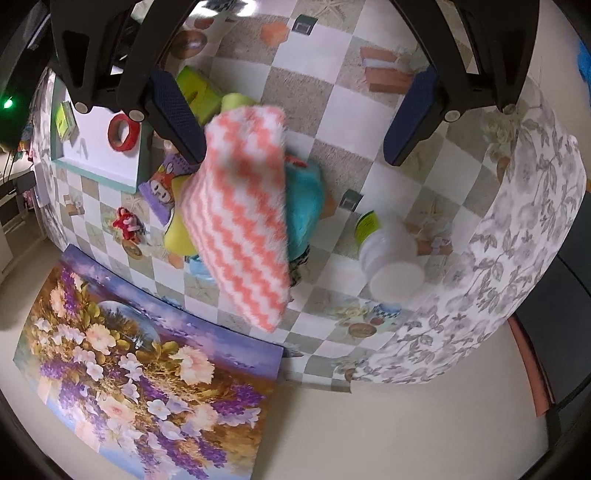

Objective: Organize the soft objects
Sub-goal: 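Grasp the pink zigzag towel with the left tool while the right tool grasps the pink floral cloth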

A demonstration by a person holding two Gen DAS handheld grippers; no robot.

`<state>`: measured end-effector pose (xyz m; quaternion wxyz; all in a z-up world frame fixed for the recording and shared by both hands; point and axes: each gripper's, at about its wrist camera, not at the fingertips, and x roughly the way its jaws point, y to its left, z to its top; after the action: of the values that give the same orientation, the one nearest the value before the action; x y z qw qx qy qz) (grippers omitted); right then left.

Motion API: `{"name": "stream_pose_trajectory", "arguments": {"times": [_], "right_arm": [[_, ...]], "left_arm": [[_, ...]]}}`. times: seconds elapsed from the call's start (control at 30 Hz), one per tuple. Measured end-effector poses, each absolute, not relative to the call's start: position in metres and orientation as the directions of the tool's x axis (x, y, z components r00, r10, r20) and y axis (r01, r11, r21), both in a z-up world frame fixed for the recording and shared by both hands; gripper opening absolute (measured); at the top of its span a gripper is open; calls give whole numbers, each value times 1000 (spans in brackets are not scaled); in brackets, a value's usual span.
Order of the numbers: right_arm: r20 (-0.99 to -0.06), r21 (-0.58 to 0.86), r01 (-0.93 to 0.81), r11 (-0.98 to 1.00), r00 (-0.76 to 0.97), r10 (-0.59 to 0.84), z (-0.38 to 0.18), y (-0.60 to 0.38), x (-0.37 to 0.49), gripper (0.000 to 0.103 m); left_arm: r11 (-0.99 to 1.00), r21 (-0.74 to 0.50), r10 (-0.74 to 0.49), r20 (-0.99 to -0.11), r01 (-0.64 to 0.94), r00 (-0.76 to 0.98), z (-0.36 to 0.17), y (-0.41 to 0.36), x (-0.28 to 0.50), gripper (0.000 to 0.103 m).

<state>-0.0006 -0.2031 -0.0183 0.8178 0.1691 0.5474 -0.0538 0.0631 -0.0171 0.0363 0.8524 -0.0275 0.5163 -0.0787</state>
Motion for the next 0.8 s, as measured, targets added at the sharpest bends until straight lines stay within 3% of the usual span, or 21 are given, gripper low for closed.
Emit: {"name": "stream_pose_trajectory", "arguments": {"times": [0.1, 0.27, 0.5, 0.63, 0.8], "right_arm": [[-916, 221, 266, 938, 386, 107, -24, -203, 3, 71], [-917, 222, 253, 942, 383, 114, -26, -202, 6, 50], [-920, 228, 232, 946, 371, 131, -31, -197, 8, 34], [-923, 230, 226, 947, 361, 138, -35, -195, 8, 16], [-920, 231, 212, 949, 366, 142, -34, -193, 8, 8]], "left_arm": [[985, -129, -168, -876, 116, 453, 37, -26, 68, 95], [981, -131, -182, -879, 145, 440, 31, -36, 72, 76], [977, -159, -206, -885, 145, 417, 23, -37, 75, 48], [974, -171, -218, -885, 147, 412, 22, -38, 75, 31], [971, -194, -237, -878, 144, 416, 23, -35, 75, 13]]}}
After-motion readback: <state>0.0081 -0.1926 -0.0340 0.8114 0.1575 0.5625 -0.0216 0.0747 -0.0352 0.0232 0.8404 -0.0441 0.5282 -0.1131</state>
